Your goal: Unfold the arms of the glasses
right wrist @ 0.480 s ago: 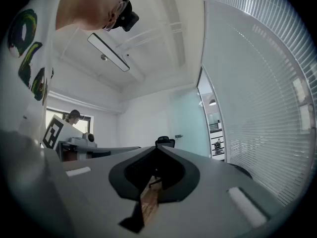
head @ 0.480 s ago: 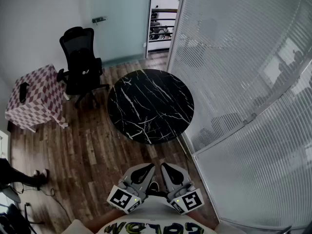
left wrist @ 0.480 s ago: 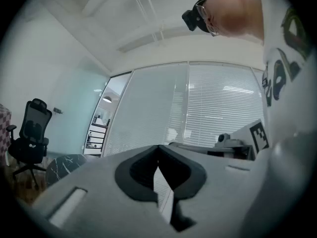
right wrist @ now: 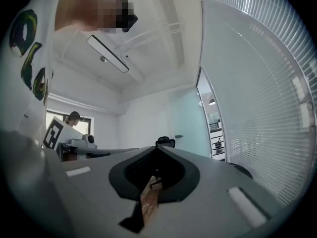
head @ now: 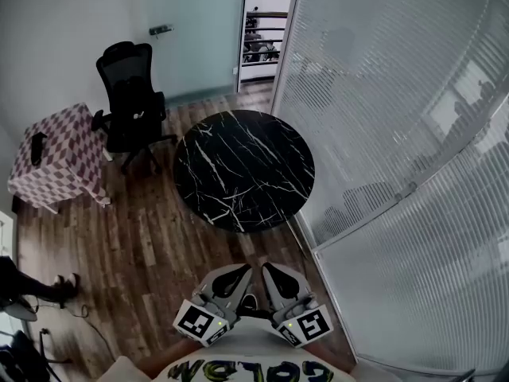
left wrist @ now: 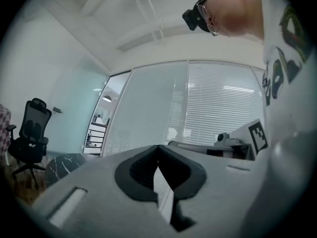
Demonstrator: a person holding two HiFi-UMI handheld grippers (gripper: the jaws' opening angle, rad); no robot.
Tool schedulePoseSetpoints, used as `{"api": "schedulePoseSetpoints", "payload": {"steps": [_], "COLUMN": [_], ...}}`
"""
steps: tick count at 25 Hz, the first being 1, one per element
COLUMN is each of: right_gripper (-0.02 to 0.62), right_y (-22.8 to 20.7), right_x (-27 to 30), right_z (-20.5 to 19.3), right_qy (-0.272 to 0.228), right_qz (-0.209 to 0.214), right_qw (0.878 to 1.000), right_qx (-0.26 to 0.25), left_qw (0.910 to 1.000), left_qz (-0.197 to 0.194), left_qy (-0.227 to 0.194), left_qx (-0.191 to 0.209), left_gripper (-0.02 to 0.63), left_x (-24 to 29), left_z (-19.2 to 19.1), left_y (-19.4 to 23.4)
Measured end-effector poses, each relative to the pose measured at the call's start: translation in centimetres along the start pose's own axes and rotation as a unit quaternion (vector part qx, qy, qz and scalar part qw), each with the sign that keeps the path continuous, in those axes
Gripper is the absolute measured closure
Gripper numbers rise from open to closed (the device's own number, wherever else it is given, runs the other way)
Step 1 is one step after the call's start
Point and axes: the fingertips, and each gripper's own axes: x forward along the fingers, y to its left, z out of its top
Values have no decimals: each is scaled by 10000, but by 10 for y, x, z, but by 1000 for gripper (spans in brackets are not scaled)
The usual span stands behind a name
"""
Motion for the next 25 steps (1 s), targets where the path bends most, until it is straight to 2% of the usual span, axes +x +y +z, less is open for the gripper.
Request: {"api": "schedulePoseSetpoints", "payload": {"steps": [13, 25], "right_gripper": [594, 594], "right_y": [-29, -63], "right_x": [-13, -26], "right_z": [1, 2], "right_qy": [26, 76], "right_qz": [-38, -36], "right_qw": [10000, 9999], "right_qx": [57, 110], "left_qw": [9999, 9999], "left_qz": [26, 99], "left_qy": [108, 38], "left_qx": [-80, -118], "left_gripper": [603, 603], "left_x": [28, 64], "left_z": [-7, -13], "left_y": [-14, -28]}}
